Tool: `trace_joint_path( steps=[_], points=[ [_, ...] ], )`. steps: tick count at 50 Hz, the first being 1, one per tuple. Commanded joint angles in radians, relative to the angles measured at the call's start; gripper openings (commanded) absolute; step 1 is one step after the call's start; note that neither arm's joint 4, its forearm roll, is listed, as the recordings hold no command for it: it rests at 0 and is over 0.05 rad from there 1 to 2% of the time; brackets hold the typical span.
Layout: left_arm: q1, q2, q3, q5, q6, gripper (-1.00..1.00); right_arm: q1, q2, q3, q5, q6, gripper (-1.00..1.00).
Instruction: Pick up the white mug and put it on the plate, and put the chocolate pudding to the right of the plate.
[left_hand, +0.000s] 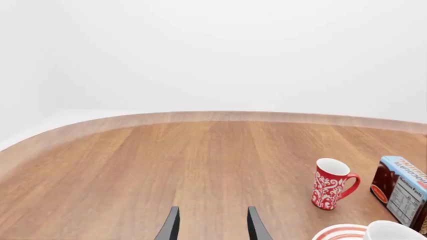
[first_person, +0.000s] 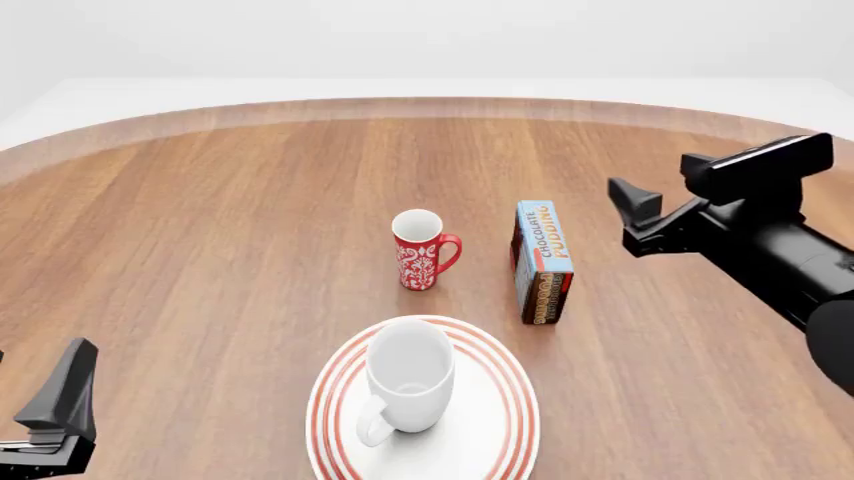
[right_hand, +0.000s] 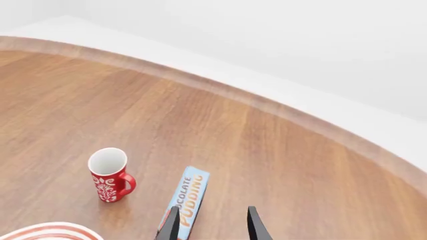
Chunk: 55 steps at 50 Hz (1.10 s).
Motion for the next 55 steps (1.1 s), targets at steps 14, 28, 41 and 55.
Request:
trace_joint_path(
  steps=[14,28,41,55],
  points=[
    [0.001,0.0,0.0,0.0,-0.008,1.0,0.009,0.116,-0.097,0.033,0.039,1.0],
    [0.003,-0.006,0.0,0.005,-0.014,1.0,0.002,0.153,-0.133,0.046,0.061,1.0],
    [0.001,-0.001,0.0,0.0,-0.018,1.0,0.001,0.212,-0.174,0.066,0.087,1.0],
    [0.002,0.009,0.0,-0.01,-0.022,1.0,0.007,0.27,-0.229,0.093,0.128,1.0]
  ],
)
